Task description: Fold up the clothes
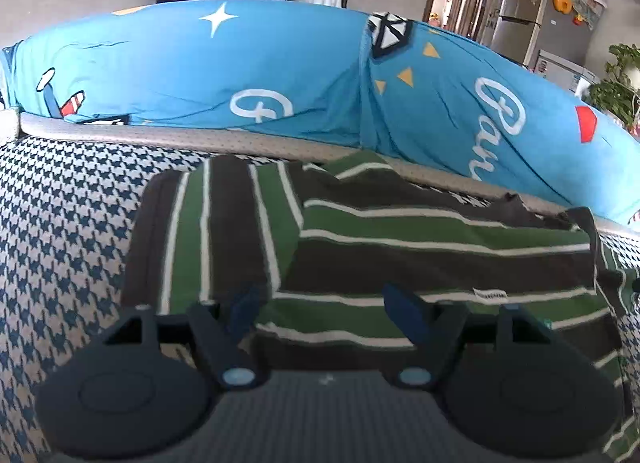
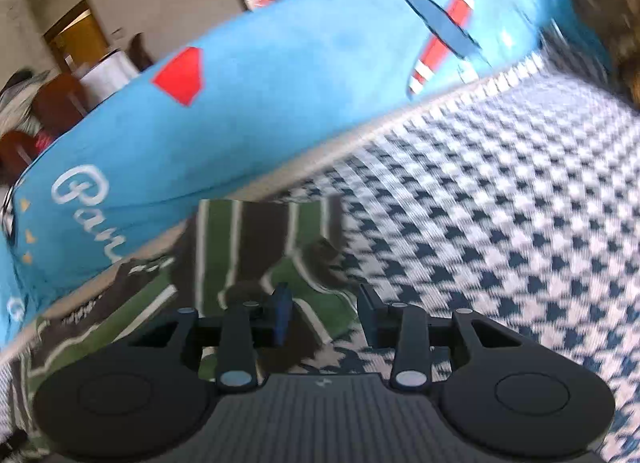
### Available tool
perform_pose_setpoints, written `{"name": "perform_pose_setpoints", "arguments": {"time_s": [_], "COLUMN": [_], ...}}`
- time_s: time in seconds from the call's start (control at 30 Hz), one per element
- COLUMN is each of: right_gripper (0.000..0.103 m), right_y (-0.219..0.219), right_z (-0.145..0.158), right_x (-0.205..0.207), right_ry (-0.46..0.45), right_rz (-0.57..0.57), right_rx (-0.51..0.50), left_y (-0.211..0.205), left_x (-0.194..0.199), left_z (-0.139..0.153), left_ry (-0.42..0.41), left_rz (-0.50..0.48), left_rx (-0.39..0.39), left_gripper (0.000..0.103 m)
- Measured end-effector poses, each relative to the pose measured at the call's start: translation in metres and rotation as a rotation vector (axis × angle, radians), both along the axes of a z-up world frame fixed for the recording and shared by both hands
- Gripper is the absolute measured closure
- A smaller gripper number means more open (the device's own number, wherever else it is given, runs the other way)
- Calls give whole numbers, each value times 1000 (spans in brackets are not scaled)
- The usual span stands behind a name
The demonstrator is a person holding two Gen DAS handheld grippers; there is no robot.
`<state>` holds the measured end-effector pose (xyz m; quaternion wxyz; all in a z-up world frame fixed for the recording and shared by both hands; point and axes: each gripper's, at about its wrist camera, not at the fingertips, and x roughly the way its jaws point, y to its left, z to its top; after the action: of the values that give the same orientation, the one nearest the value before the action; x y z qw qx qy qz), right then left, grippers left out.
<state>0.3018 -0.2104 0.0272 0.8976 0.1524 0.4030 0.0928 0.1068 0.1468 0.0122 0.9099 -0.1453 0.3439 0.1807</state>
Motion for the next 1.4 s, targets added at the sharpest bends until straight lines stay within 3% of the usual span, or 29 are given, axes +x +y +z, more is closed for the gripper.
{"name": "perform_pose_setpoints", "arguments": {"time_s": [0.2, 0.33, 0.5, 0.57, 0.63, 0.73, 0.93, 1.17, 1.27, 1.4], "right_gripper": [61, 54, 55, 75, 87, 97, 98, 99, 99, 98], "right_y": [-7, 2, 16, 22, 25, 24, 20, -3, -13, -19], "right_z": [-9, -11, -15, -15, -15, -6, 18, 8, 11, 18], "right_x": [1, 0, 0, -2, -3, -11, -39, -47, -47, -40], "right_ry": [29, -7, -63, -81, -92, -93, -103, 26, 20, -39], "right_rz": [-58, -47, -16, -8, -5, -28, -59, -57, -82, -44], "right_rx": [48, 14, -68, -111, -129, -124, -178, -189, -211, -167], "left_y": [-4, -6, -7, -7, -8, -9, -9, -11, -12, -15], "left_x": [1, 1, 3, 4, 5, 7, 8, 9, 10, 12], "left_z": [-3, -4, -5, -6, -6, -7, -7, -10, -12, -16], "left_ry": [8, 14, 20, 23, 26, 31, 40, 54, 61, 72], "left_rz": [-11, -16, -21, -22, -25, -26, -28, -33, -36, -41], "left_rx": [7, 8, 8, 6, 4, 4, 2, 7, 7, 5], "left_gripper": [28, 27, 27, 27, 27, 27, 23, 21, 20, 20]}}
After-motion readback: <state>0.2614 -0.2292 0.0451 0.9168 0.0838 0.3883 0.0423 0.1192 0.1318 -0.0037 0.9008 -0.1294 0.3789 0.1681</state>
